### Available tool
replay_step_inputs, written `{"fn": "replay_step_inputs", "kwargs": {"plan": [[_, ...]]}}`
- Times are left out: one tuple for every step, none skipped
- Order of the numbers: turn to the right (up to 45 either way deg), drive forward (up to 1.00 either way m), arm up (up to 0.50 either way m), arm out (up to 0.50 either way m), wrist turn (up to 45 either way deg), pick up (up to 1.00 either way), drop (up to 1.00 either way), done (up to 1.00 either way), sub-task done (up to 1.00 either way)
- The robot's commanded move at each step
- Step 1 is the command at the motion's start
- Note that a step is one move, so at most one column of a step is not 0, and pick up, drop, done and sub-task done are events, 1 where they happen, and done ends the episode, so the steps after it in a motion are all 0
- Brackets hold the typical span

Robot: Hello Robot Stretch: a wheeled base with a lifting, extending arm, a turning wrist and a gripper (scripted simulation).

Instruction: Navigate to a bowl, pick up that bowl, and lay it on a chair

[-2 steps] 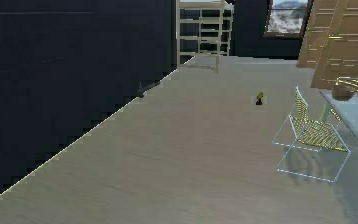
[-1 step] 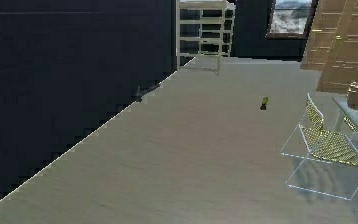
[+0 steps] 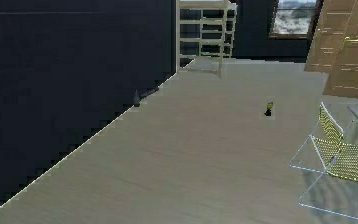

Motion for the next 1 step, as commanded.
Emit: {"fn": "replay_step_inputs", "kwargs": {"plan": [[39.0,0.00,0.00,0.00,0.0,0.00,0.00,0.00,0.00]]}}
